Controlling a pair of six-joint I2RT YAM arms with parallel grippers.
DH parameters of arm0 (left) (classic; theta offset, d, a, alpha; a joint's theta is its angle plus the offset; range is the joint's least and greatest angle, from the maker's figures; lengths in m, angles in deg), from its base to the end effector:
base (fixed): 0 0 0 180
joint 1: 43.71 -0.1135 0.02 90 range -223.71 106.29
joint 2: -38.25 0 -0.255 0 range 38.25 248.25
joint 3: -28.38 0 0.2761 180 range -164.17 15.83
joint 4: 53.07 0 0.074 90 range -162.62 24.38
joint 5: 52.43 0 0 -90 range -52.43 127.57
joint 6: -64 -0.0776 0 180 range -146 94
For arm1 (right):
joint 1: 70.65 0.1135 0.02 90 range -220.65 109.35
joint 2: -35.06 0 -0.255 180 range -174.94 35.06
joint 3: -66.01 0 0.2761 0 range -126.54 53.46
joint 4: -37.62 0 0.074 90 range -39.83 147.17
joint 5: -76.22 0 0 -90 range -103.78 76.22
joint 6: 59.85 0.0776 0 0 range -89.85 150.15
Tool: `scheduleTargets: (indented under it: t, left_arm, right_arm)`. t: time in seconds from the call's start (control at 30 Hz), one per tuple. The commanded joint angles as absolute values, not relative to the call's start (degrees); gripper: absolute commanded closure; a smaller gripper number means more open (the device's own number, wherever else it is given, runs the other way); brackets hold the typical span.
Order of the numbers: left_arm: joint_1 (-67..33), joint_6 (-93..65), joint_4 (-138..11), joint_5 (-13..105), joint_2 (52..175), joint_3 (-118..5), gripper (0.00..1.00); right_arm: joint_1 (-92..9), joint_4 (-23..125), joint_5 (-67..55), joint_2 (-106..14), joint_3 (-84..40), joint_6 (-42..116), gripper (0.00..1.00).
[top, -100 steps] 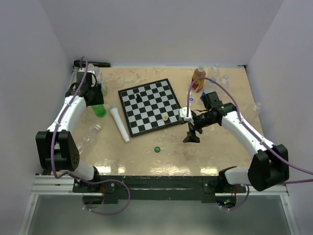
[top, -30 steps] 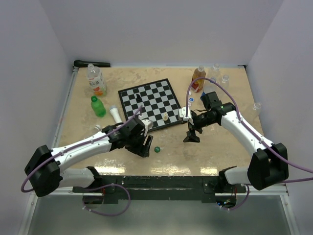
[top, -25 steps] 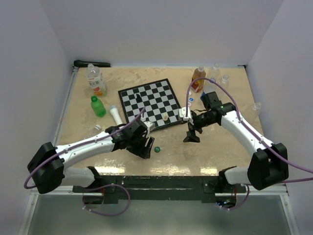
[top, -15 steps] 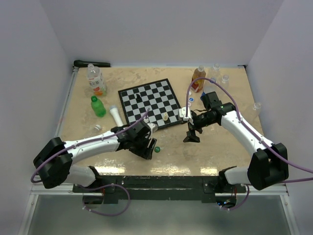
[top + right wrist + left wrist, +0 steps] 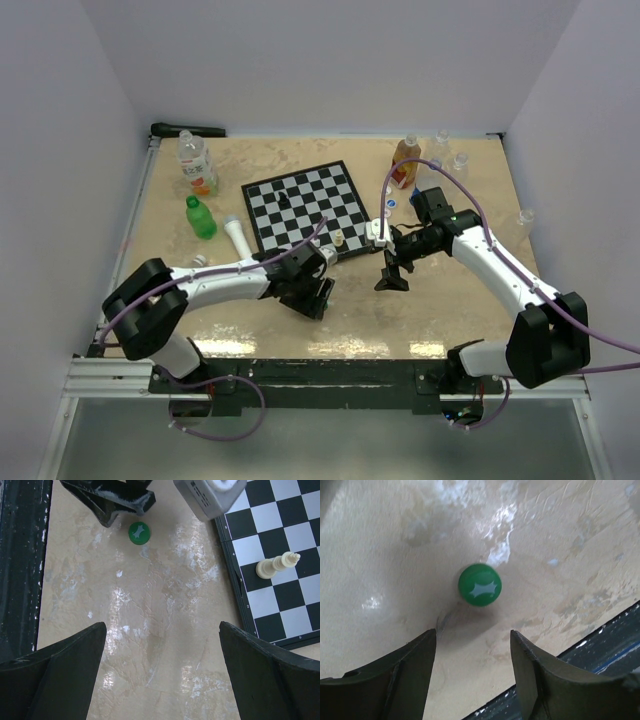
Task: Unscrew the bottle caps
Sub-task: Pick up the bottle cap from the center of the board.
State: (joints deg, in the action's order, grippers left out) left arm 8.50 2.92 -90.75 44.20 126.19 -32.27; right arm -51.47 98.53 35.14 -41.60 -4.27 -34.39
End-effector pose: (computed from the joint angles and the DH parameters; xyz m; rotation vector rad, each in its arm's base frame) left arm 0.1891 -0.2585 0.1049 0.6081 2.7698 -0.5341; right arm 0.2488 0.1485 0.2156 -1.7232 1.6025 0.8021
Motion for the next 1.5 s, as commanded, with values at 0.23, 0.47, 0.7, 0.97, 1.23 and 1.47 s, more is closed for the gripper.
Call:
scheduleTargets:
  t: [0.23, 0.47, 0.7, 0.97, 1.23, 1.47]
  left_arm:
    - [11.4, 1.59, -91.72, 38.01, 133.78, -42.53, 0.41]
    - [12.1, 1.24, -94.45, 34.85, 136.33, -44.9, 0.46]
    - [12.54, 1.07, -94.45, 35.29, 137.74, -45.7, 0.49]
    - [12.89, 1.07, -95.42, 34.32, 139.14, -46.49, 0.63]
    - [12.89, 1.06, -95.77, 33.35, 138.53, -46.05, 0.78]
    - [12.8, 1.07, -96.73, 32.39, 135.46, -45.08, 0.82]
  right_arm:
    - [-51.49, 97.72, 35.26, -41.75, -4.28, -34.45, 0.02]
    - [-51.4, 97.8, 35.17, -41.75, -4.37, -34.54, 0.02]
    - [-51.4, 97.89, 35.26, -41.75, -4.37, -34.63, 0.02]
    - [-51.49, 97.98, 35.26, -41.66, -4.37, -34.63, 0.02]
    - [-51.49, 98.07, 35.17, -41.75, -4.37, -34.63, 0.02]
    - [-51.4, 98.16, 35.26, -41.75, -4.37, -34.72, 0.02]
